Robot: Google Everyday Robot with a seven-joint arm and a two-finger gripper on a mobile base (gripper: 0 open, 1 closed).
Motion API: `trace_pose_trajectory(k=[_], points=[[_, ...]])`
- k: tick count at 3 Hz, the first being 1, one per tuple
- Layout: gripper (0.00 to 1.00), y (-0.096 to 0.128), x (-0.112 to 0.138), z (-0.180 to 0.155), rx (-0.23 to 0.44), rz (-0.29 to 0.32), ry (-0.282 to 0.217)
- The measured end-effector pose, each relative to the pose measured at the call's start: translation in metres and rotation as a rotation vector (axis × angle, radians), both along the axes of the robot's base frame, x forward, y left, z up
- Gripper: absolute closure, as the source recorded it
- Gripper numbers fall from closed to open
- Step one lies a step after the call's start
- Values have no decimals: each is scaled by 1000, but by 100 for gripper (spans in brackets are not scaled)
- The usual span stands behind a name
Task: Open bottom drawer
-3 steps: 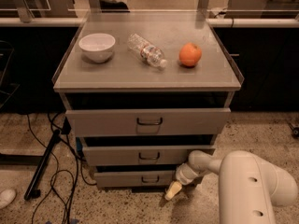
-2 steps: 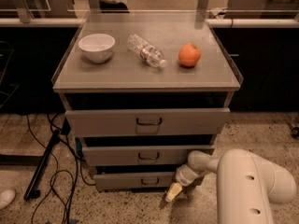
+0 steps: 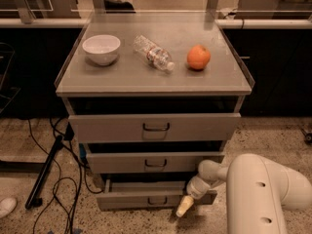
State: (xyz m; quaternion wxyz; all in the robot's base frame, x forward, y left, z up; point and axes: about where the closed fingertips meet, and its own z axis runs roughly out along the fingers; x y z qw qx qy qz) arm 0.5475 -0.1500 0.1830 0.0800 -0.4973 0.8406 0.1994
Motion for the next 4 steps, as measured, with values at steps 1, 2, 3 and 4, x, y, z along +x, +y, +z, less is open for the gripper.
trace_pose_trajectory(k=[1, 2, 3, 4], points=[[0, -15, -45, 3, -28, -58, 92], [0, -14, -46, 1, -24, -54, 98], [0, -20, -65, 0, -7, -65, 137], [0, -26, -88, 4, -17, -62, 180]])
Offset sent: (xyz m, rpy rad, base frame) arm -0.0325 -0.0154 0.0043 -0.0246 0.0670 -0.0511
